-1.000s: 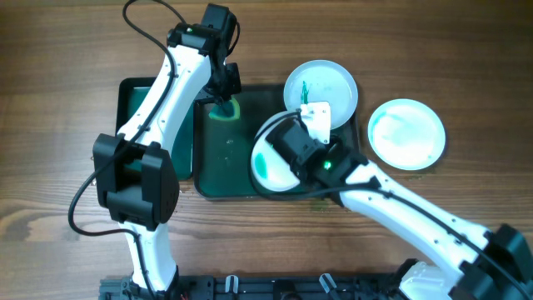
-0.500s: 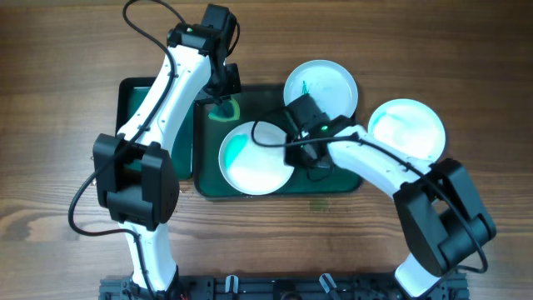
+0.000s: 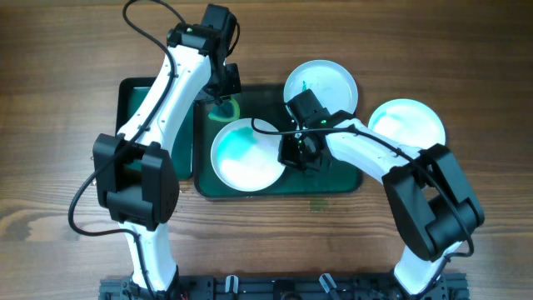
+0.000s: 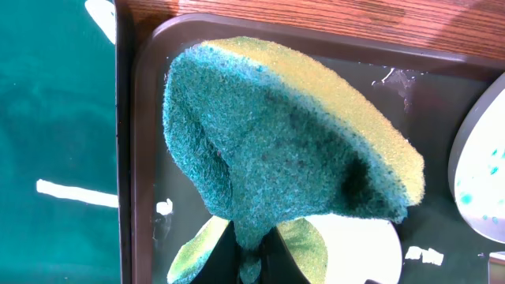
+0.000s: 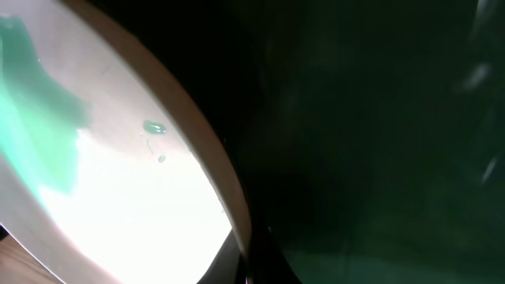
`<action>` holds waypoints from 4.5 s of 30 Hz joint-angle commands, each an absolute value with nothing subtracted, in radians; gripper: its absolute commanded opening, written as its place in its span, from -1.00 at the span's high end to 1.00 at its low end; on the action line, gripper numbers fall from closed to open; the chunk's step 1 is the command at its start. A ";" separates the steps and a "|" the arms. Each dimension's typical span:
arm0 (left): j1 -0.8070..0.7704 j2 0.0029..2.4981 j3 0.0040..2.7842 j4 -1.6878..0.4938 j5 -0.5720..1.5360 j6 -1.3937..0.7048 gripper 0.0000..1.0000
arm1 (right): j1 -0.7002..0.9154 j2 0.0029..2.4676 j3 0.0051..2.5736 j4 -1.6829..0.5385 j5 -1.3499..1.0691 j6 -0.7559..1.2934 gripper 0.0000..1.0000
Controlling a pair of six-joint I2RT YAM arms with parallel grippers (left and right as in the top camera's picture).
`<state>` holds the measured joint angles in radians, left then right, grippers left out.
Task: Clean dirty plates on tray and stack at the side
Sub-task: 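Carry the plate right with the right gripper, stack on cleaned plate, then move the right gripper to the last plate and grasp its rim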
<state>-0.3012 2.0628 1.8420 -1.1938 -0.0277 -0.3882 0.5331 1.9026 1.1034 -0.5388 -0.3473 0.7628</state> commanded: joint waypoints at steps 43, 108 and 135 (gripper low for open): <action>-0.304 2.049 1.861 -1.195 -0.019 -0.397 0.92 | 0.992 1.498 1.091 -0.692 1.116 0.191 0.91; -0.145 1.942 1.858 -1.366 -0.028 -0.153 0.92 | -0.165 1.373 1.127 -0.820 -0.392 0.164 -0.33; 0.029 1.946 1.510 -1.062 -0.104 -0.134 -0.53 | -0.088 1.409 1.126 -0.807 -0.357 0.160 -0.33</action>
